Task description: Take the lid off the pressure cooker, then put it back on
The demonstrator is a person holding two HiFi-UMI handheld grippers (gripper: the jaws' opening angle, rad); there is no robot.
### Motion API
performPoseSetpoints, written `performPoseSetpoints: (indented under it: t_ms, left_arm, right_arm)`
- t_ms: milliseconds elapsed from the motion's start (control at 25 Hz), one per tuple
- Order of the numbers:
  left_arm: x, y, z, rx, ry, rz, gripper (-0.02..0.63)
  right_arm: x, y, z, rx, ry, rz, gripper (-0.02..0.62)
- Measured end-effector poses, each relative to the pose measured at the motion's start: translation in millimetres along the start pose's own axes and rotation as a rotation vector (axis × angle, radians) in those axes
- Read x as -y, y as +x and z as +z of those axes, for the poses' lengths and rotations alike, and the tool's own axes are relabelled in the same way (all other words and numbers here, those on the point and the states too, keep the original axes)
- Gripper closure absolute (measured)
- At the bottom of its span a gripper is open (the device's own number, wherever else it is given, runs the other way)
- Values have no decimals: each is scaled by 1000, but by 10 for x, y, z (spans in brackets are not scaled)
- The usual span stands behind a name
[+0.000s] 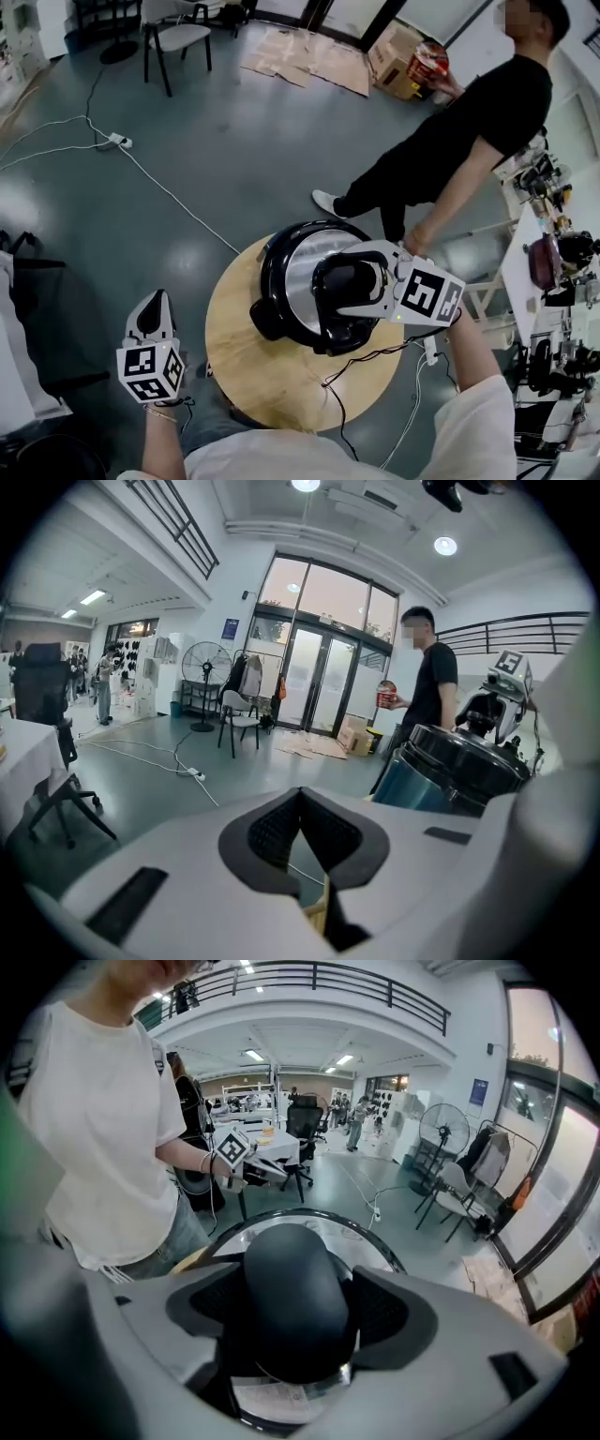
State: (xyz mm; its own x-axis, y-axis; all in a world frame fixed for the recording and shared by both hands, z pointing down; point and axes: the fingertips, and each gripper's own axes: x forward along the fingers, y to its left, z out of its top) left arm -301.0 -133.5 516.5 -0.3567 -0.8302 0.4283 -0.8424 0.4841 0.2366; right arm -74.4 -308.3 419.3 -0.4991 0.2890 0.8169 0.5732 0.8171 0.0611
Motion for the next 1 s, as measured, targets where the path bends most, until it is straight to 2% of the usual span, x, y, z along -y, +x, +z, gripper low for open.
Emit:
performPoseSetpoints:
  t_ms: [520,1000]
  left_arm:
    - [304,76,17,-2,37,-36,617]
    - [248,51,115,-14,55,-36,617]
  right_arm:
    - [-74,-10,-27,44,-40,43,281]
    - [-49,-5,32,61,-73,57,293]
